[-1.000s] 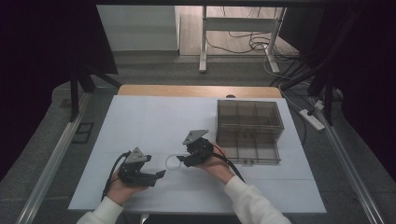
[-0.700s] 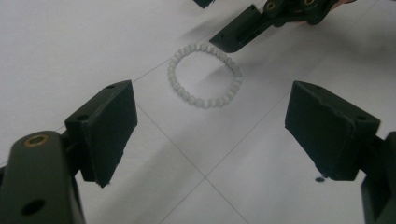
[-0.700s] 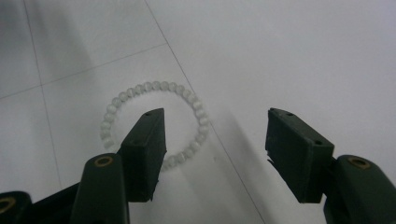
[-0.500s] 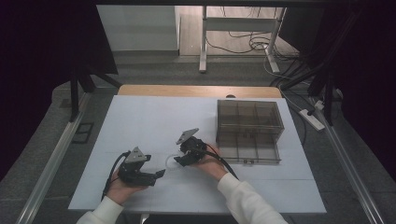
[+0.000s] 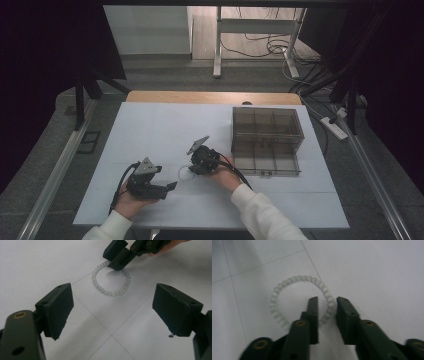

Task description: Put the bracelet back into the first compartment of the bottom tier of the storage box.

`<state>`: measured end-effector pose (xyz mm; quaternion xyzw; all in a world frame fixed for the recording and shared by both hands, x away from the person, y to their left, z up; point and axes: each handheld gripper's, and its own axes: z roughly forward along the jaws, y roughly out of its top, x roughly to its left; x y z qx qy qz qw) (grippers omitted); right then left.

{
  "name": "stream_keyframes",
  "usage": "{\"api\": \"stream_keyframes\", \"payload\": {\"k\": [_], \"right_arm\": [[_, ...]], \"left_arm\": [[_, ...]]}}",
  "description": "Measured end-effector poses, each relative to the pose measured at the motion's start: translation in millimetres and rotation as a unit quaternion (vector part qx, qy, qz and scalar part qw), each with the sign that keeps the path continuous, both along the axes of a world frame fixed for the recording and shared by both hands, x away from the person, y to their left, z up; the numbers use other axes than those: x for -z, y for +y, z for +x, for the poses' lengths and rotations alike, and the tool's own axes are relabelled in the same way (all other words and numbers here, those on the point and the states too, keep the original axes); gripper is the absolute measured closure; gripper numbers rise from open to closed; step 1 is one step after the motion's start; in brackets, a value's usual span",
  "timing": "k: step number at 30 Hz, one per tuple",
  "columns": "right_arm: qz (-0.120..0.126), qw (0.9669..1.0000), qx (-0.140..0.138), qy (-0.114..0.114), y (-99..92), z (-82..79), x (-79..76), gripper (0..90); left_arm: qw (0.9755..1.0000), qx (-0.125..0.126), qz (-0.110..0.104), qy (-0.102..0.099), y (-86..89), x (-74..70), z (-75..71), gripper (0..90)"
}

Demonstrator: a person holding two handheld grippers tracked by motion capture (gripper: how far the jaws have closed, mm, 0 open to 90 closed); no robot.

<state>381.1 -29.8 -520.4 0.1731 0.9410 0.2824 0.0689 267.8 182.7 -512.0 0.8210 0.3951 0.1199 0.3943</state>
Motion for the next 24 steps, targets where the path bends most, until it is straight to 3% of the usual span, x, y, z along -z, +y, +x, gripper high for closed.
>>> {"api": "stream_keyframes", "payload": {"k": [3, 8, 11, 15, 24], "right_arm": [[-0.004, 1.0, -0.007, -0.002, 0.4, -1.2, -0.3, 84.6], [-0.011, 0.9997, -0.013, -0.016, 1.7, -4.0, -1.0, 84.9], [-0.005, 0.9998, -0.013, -0.013, -1.1, -2.8, -1.8, 85.0], [0.012, 0.9994, -0.018, -0.026, -7.8, -4.0, -7.7, 84.9], [0.041, 0.9975, -0.02, -0.055, -20.6, -11.7, -34.0, 85.0]], "left_arm": [[1.0, 0.0, 0.001, -0.001, 0.2, 0.1, 0.1, 17.2], [1.0, -0.002, 0.001, 0.0, 1.4, 1.3, 1.0, 17.3], [1.0, -0.002, 0.001, 0.0, 1.7, 1.4, 1.3, 17.3], [1.0, -0.003, 0.001, 0.001, 2.2, 1.7, 2.1, 17.3], [1.0, -0.002, 0.002, 0.0, 1.4, 1.3, 2.0, 17.3]]}}
